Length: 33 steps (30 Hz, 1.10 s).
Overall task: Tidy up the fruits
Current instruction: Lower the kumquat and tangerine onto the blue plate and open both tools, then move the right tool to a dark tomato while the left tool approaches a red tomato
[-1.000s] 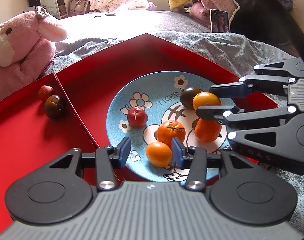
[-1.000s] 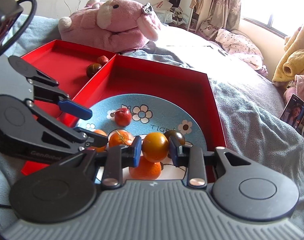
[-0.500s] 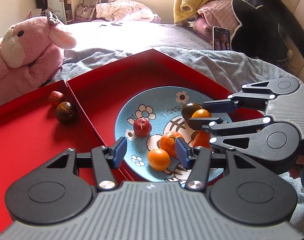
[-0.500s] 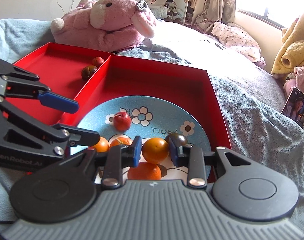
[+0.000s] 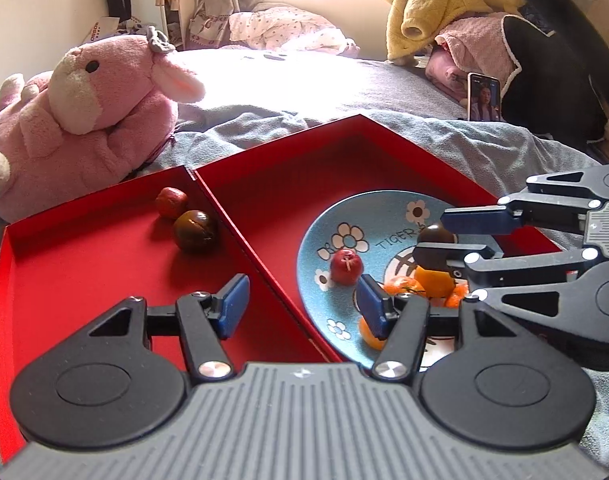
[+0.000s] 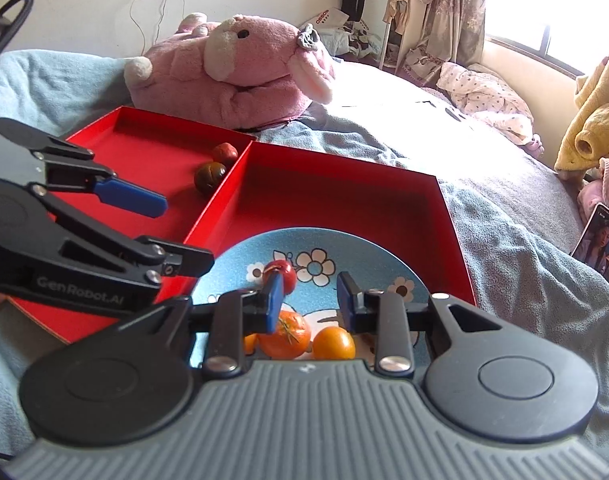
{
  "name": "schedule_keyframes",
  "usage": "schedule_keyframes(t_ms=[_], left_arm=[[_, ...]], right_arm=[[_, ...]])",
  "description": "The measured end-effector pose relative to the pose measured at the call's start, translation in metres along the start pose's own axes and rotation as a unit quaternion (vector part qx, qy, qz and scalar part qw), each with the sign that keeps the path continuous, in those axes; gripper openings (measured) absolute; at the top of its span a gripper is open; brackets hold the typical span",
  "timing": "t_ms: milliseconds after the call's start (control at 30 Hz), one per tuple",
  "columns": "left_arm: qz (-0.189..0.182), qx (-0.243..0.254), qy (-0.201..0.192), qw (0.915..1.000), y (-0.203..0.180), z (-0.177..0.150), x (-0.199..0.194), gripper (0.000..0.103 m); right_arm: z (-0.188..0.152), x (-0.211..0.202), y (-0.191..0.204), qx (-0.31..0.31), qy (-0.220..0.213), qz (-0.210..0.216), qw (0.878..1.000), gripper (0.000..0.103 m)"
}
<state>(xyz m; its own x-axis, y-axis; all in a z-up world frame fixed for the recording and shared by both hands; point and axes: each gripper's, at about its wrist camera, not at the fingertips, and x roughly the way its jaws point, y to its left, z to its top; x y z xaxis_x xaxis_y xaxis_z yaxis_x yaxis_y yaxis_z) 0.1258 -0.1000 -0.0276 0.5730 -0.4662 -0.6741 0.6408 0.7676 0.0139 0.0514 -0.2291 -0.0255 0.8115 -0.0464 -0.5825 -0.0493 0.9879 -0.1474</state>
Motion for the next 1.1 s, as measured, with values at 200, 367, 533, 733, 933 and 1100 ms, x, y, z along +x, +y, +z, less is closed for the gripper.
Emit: schedule_keyframes(t_ms=[200, 367, 533, 733, 933, 1100], left_arm=[[0.041, -0.024, 0.008, 0.9988, 0.03, 0.001, 0.0, 0.068], [0.062, -0.037, 0.009, 0.9974, 0.05, 0.002, 0.0, 0.069], [0.077, -0.057, 0.014, 0.9953, 0.067, 0.002, 0.005, 0.069], [0.086, -0.069, 0.013, 0.9938, 0.08, 0.004, 0.01, 0.069], [0.105, -0.097, 0.011, 0.9897, 0.113, 0.009, 0.015, 0.069], [0.112, -0.122, 0.015, 0.986, 0.134, 0.01, 0.019, 0.069]], right_arm=[[0.018, 0.0, 0.021, -0.02, -0.013, 0.028, 0.999, 0.033], [0.032, 0.004, 0.043, -0.046, -0.024, 0.052, 0.997, 0.033], [0.04, 0.012, 0.06, -0.076, -0.031, 0.061, 0.995, 0.033], [0.044, 0.025, 0.067, -0.106, -0.033, 0.059, 0.992, 0.033], [0.05, 0.042, 0.069, -0.111, -0.033, 0.049, 0.992, 0.033], [0.062, 0.063, 0.08, -0.117, -0.043, 0.037, 0.992, 0.033]])
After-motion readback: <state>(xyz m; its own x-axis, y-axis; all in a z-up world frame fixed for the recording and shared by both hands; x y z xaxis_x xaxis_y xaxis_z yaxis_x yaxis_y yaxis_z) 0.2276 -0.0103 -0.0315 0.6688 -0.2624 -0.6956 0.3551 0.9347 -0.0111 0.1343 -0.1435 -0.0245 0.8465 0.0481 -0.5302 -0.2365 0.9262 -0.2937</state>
